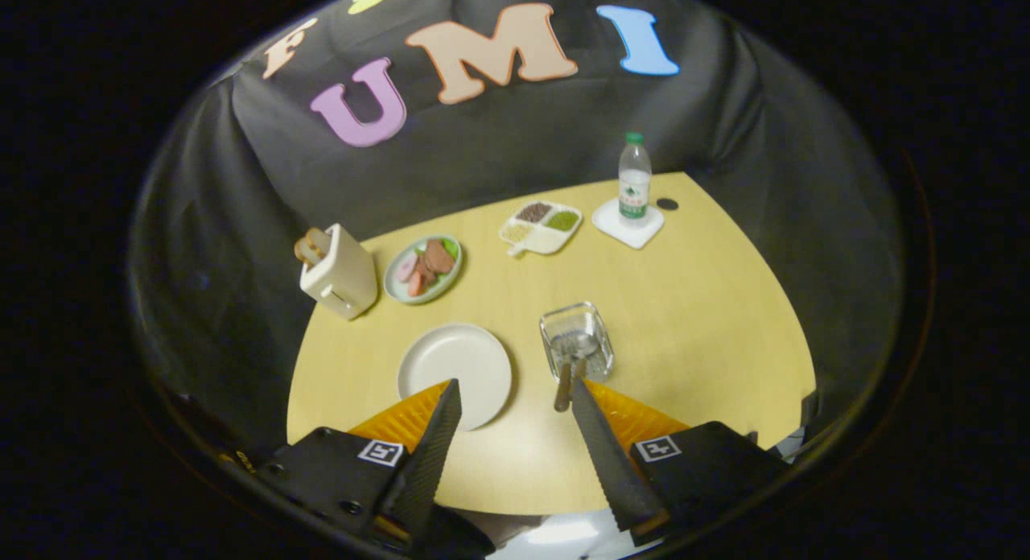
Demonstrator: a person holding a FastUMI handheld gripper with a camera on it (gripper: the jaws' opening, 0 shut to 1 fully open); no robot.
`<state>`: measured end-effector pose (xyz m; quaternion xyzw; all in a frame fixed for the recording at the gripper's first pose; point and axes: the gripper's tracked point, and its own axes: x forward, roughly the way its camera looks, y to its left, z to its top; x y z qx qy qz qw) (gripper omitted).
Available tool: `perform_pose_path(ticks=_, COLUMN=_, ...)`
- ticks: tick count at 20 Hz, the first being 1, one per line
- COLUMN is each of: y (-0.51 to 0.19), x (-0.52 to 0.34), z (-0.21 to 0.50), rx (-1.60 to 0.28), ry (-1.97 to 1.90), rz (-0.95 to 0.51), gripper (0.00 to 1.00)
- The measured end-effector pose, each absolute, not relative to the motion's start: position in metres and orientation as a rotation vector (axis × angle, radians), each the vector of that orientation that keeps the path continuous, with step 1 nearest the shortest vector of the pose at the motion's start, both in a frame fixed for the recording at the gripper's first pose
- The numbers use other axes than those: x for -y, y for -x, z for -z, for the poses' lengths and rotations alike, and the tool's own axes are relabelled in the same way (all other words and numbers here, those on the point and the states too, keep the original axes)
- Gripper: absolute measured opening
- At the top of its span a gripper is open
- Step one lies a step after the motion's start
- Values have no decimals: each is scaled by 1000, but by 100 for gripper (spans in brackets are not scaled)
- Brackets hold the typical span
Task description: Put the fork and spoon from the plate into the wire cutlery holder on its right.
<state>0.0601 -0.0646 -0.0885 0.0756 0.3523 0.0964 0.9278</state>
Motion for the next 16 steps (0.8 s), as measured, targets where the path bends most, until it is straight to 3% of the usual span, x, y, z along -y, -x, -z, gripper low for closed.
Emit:
perform_pose_path(ticks=8, y=-85, x=13, z=-2, rx=-207, ry=-183, rz=-253, gripper=93)
perform_pose_path(ticks=16, y=-59, x=-11, z=-14, rx=44, ry=-198, rz=-189, gripper=96)
